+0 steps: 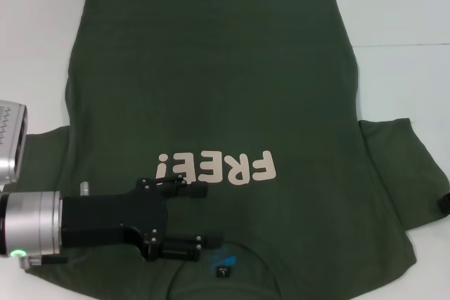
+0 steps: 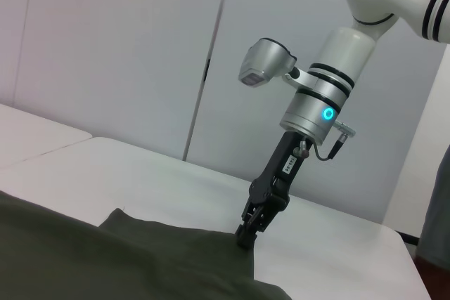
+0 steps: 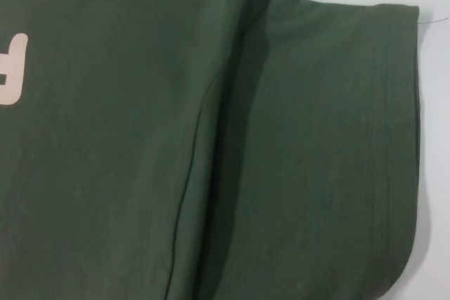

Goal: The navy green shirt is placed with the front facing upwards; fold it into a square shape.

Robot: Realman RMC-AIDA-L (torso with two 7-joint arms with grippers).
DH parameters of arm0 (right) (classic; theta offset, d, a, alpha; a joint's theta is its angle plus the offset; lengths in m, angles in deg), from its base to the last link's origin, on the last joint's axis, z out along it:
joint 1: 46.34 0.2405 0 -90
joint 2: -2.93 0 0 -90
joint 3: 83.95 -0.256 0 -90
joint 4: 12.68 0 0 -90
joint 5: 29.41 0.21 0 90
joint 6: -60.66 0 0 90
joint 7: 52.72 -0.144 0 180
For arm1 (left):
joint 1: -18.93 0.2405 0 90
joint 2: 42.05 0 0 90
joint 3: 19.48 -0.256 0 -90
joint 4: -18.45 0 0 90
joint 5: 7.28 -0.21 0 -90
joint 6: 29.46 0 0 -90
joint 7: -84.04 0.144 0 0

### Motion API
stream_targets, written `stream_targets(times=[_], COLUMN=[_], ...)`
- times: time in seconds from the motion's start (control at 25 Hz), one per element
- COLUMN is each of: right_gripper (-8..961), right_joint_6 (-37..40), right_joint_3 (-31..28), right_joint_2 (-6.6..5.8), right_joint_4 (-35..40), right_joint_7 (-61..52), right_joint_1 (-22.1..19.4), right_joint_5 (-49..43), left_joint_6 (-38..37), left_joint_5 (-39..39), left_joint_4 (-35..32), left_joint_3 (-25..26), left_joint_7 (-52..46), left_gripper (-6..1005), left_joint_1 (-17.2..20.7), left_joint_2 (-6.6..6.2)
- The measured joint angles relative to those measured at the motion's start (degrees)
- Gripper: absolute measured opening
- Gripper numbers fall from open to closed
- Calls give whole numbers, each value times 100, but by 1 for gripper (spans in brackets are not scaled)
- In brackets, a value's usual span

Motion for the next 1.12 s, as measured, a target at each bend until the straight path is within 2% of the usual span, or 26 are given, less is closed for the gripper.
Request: stream_targets(times=[0.16,0.32,0.4,0.56,0.72,1.12], right_gripper=[107,46,15,15,15,16], right_joint_6=[-6,-133,-275,-521,-783,-1292], right_joint_3=[21,29,62,82,103,117], right_joint_2=[-9,-29,-96,-266,-345,-334], right_joint_4=[0,30,35,-110,-148,-156], right_joint_7=[-7,-47,-103,-183,-247,-248], right_joint_1=[2,0,-28,-66,-101,-11], right_joint_5=[0,-180,-280,-290,-292,-298], left_joint_6=[3,4,4,1,-3,-5], left_joint_5=[2,2,2,2,2,2], left_joint_4=[2,2,2,2,2,2], left_joint_3=[1,6,7,9,6,10], left_joint_7=[1,1,1,3,6,8], left_gripper=[905,905,905,904,904,904], left_joint_1=[0,-1,-6,-4,-2,-20], left_joint_2=[0,0,0,0,0,32])
